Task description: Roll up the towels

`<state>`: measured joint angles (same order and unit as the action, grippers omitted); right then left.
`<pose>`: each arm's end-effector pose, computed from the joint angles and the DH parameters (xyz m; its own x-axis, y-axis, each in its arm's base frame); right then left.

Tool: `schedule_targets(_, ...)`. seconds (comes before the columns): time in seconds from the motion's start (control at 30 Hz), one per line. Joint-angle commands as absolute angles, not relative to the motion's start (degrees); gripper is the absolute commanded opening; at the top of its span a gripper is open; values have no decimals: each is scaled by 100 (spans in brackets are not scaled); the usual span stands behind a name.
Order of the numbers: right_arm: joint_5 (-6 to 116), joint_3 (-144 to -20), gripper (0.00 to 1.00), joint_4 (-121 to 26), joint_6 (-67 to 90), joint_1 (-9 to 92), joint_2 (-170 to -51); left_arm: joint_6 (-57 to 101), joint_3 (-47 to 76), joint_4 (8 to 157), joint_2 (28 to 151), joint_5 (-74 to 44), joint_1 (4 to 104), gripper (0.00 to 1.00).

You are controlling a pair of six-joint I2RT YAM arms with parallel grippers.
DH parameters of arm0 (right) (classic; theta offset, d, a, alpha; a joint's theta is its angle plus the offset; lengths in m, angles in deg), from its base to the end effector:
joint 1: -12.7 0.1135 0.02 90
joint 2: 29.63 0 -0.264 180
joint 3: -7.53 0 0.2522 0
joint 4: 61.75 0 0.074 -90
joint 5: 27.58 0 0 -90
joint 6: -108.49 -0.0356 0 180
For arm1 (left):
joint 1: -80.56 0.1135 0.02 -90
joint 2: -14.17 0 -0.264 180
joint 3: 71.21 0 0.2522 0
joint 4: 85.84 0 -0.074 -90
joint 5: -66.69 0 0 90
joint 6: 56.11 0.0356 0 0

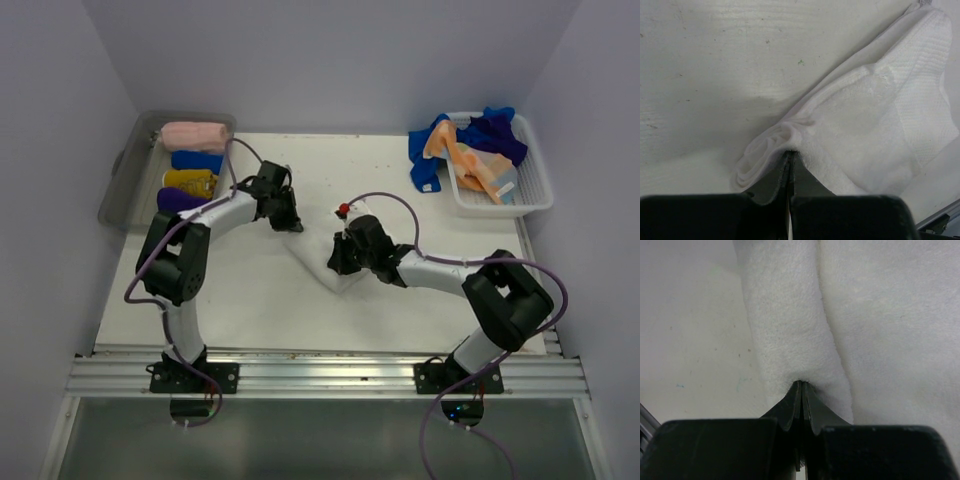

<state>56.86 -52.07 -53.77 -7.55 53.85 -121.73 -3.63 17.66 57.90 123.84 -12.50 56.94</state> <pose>0.2429 0.2169 0.1708 -0.7511 -0.0761 -0.6558 -0.4237 0.8173 0.3904 0.3674 -0.1679 0.1811 -0.9065 -0.2565 -0.3354 -0.0821 0.8862 -0.4560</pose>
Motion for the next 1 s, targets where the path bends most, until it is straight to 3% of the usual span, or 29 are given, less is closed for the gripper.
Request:
schedule_targets(0.0, 5979, -4719, 0, -4474, -717, 5340, -12517, -364, 1822, 5659, 12685, -1627, 5753, 0)
schedule_targets(0.2, 5908, -4736, 0, -4527, -761, 5340, -12543, -346, 1945, 5123, 11746, -2180, 5736, 0)
schedule_targets(0.27, 5900, -4754, 0, -4509, -762, 5340, -12517, -399, 1928, 4921, 11350, -2461, 5744, 12)
schedule_targets(0.33, 5882, -4797, 0, -4500, -753, 5340, -12517, -460, 1849, 4833, 11069, -2533, 5744, 33)
schedule_targets(0.43, 5882, -4868, 0, -4465, -744, 5340, -12534, -644, 1542, 4980, 10814, -2140, 5744, 45)
schedule_targets(0.7, 5891, -5000, 0, -4360, -674, 5340, -12508, -1102, 356, 5930, 10654, -1312, 5727, 69)
schedule_targets(0.8, 5908, -4991, 0, -4342, -665, 5340, -12491, -1347, 40, 6465, 10733, -1224, 5727, 82)
schedule_targets(0.97, 5908, -4973, 0, -4333, -682, 5340, -12447, -1717, -269, 7406, 10971, -1030, 5727, 85)
